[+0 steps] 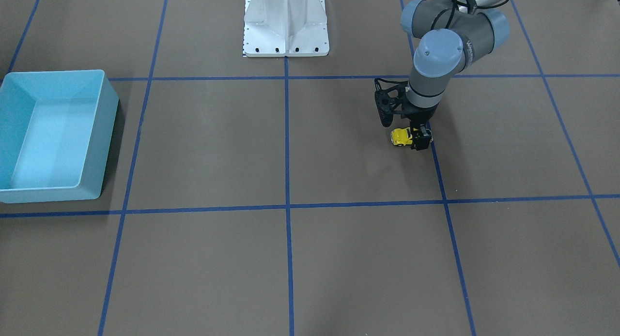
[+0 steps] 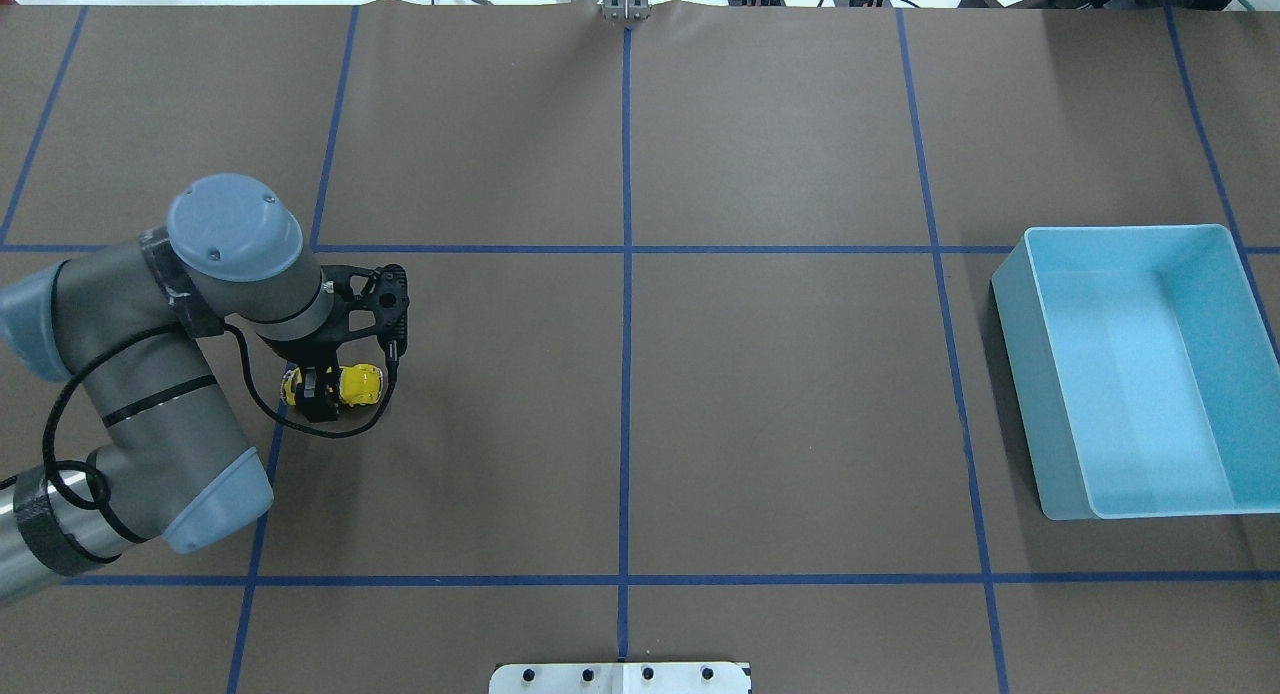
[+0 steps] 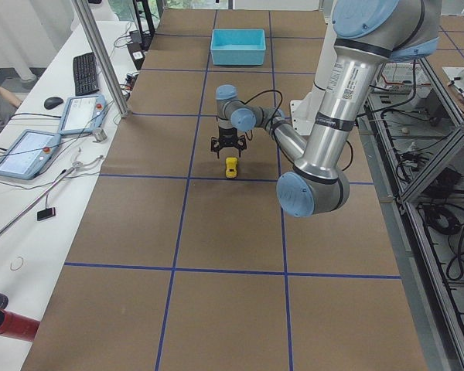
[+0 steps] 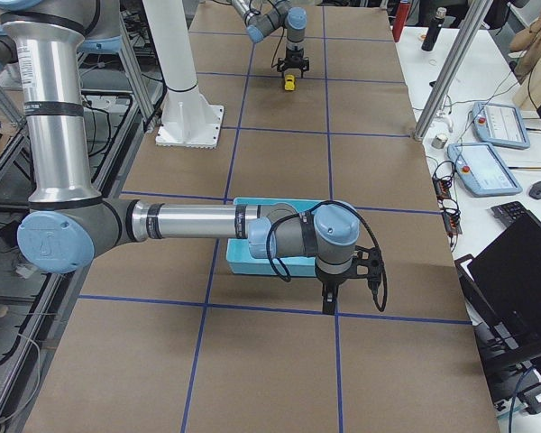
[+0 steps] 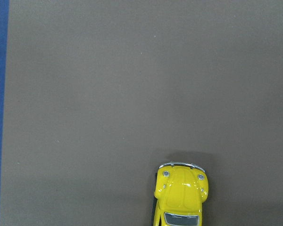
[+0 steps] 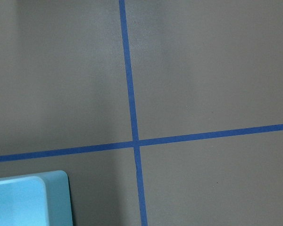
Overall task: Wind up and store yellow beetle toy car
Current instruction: 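Press the left gripper down on the car's roof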
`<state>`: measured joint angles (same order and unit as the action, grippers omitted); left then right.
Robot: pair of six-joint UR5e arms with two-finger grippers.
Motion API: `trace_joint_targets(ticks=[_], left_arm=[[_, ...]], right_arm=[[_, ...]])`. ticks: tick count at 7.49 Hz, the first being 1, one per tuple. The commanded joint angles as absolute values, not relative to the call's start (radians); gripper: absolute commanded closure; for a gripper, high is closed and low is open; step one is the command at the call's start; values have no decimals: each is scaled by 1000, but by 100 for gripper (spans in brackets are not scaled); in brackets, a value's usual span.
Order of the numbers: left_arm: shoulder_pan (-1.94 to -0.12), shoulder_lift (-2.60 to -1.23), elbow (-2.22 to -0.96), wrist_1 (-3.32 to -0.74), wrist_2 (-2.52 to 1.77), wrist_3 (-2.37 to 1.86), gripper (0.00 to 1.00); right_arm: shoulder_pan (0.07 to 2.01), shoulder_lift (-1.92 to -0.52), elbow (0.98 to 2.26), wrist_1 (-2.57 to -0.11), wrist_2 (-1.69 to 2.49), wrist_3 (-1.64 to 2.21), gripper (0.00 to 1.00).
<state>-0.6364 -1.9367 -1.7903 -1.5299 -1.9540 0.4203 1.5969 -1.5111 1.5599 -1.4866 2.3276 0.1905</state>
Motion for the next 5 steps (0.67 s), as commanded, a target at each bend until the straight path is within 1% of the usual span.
trace_joint_targets(ticks=[1,5], left_arm=[[-618,-1939,-1767,-1531,-1953,422,0],[-614,-1947,-1733,-1531,-1953,422,0]], right_arm=[[1597,-1511,1562,-1486,2326,192,0],[1597,-1511,1562,-1483,2326,193,0]])
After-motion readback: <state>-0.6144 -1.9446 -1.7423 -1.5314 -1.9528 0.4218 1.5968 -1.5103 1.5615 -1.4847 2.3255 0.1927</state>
